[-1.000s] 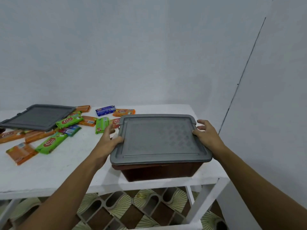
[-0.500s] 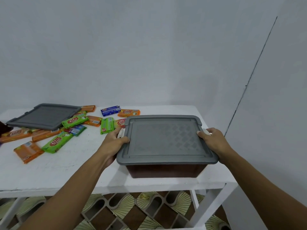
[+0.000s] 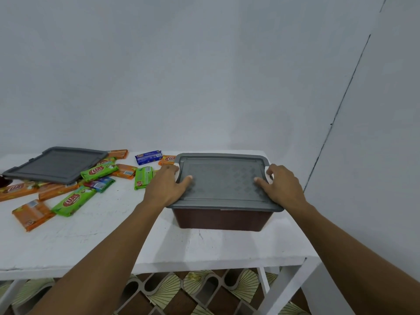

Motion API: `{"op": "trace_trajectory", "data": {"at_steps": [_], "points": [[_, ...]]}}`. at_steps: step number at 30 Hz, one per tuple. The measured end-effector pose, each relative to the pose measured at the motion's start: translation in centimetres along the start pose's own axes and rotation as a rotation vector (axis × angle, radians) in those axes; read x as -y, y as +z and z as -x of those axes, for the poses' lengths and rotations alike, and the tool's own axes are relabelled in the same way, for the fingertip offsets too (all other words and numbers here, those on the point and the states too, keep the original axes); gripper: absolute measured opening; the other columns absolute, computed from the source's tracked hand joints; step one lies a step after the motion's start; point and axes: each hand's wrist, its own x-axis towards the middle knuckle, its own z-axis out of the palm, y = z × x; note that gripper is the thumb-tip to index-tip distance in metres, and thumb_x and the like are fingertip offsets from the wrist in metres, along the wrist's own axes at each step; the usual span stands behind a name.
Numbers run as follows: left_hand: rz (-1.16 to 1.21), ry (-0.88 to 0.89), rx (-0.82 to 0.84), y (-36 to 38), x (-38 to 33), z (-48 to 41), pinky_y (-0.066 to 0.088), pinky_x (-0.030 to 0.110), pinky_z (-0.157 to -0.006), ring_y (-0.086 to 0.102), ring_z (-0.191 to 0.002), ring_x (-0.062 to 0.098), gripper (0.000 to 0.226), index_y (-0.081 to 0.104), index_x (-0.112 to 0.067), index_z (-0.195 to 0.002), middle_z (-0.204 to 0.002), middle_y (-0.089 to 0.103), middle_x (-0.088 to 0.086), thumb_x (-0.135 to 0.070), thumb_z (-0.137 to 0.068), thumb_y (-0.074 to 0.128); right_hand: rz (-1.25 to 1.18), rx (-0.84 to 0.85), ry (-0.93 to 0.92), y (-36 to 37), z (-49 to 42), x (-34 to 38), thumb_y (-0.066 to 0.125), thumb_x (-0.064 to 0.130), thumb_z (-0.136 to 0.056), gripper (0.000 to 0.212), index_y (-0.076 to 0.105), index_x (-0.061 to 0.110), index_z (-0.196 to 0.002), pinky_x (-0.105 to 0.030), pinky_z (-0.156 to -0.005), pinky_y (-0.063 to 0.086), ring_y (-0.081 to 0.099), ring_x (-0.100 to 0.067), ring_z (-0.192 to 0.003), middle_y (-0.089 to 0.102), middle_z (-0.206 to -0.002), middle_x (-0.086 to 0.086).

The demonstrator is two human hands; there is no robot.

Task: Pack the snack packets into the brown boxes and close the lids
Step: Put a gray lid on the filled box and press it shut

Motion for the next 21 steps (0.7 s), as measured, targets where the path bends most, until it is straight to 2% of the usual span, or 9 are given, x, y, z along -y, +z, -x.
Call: {"op": "trace_trajectory", "data": {"at_steps": [2, 5, 8, 11, 13, 15, 19, 21], "points": [[-0.048, 0.017, 0.015, 0.1, 0.2, -0.2, 0.047, 0.042, -0.095, 0.048, -0.124, 0.026, 0.072, 0.046, -0.014, -0.136, -0.142, 0.045, 0.006, -0.067, -0.087, 0.048, -0.054, 0.035, -0.013, -0.1, 0.1, -0.3, 0.059, 0.055, -0.087, 0.047, 0.056, 0.015, -0.113, -0.031, -0.074, 0.04, 0.052, -0.02, -0.09, 0.057, -0.108, -0.003], [-0.102, 0.06, -0.015, 0.3, 0.0, 0.1, 0.045, 0.042, -0.098, 0.044, -0.129, 0.027, 0.075, 0.045, -0.012, -0.138, -0.146, 0.041, 0.007, -0.067, -0.087, 0.046, -0.059, 0.076, -0.007, -0.2, 0.6, -0.7, 0.058, 0.06, -0.085, 0.064, 0.051, 0.015, -0.13, -0.042, -0.093, 0.045, 0.05, -0.025, -0.115, 0.051, -0.133, -0.006], [-0.125, 0.096, -0.056, 0.4, -0.3, 0.5, 0.042, 0.041, -0.101, 0.039, -0.134, 0.026, 0.071, 0.047, -0.011, -0.139, -0.15, 0.038, 0.006, -0.064, -0.092, 0.041, -0.014, 0.111, -0.005, 0.6, 2.0, -0.2, 0.043, 0.073, -0.084, 0.08, 0.036, 0.019, -0.142, -0.053, -0.103, 0.036, 0.036, -0.025, -0.133, 0.035, -0.15, -0.001], [-0.093, 0.118, 0.008, 0.5, -0.2, 1.1, 0.039, 0.04, -0.104, 0.039, -0.134, 0.026, 0.078, 0.041, -0.012, -0.143, -0.149, 0.041, 0.008, -0.069, -0.09, 0.032, 0.021, 0.057, -0.084, 1.4, 2.8, 0.3, 0.033, 0.07, -0.089, 0.07, 0.042, 0.022, -0.139, -0.054, -0.108, 0.029, 0.032, -0.023, -0.138, 0.035, -0.152, 0.001], [-0.044, 0.11, 0.045, 0.8, -0.3, 1.7, 0.028, 0.04, -0.113, 0.028, -0.143, 0.026, 0.082, 0.03, -0.012, -0.15, -0.157, 0.029, 0.009, -0.068, -0.09, 0.032, -0.012, 0.047, -0.108, 1.5, 2.6, 0.1, 0.034, 0.064, -0.092, 0.062, 0.047, 0.024, -0.138, -0.053, -0.111, 0.027, 0.03, -0.022, -0.14, 0.035, -0.153, 0.001], [-0.019, 0.096, 0.038, 0.9, -0.6, 2.0, 0.023, 0.039, -0.115, 0.022, -0.146, 0.025, 0.081, 0.025, -0.013, -0.152, -0.16, 0.023, 0.007, -0.065, -0.091, 0.036, -0.079, 0.017, -0.125, 1.7, 2.2, -0.4, 0.039, 0.059, -0.094, 0.055, 0.05, 0.024, -0.135, -0.053, -0.111, 0.031, 0.034, -0.022, -0.137, 0.04, -0.149, 0.0], [0.026, 0.033, 0.0, 1.3, -0.9, 1.1, 0.024, 0.042, -0.117, 0.022, -0.146, 0.025, 0.081, 0.03, -0.016, -0.151, -0.16, 0.023, 0.004, -0.068, -0.089, 0.038, -0.076, -0.023, -0.154, 2.4, 0.9, -1.3, 0.047, 0.046, -0.095, 0.039, 0.06, 0.024, -0.124, -0.051, -0.107, 0.036, 0.039, -0.021, -0.133, 0.045, -0.146, 0.0], [0.037, 0.022, -0.032, 1.7, -1.1, 0.4, 0.029, 0.042, -0.114, 0.029, -0.143, 0.026, 0.076, 0.037, -0.016, -0.148, -0.158, 0.028, 0.005, -0.066, -0.09, 0.042, -0.082, -0.02, -0.145, 2.3, 0.3, -1.4, 0.042, 0.047, -0.094, 0.039, 0.062, 0.025, -0.12, -0.05, -0.105, 0.039, 0.044, -0.02, -0.128, 0.05, -0.141, 0.001]]}}
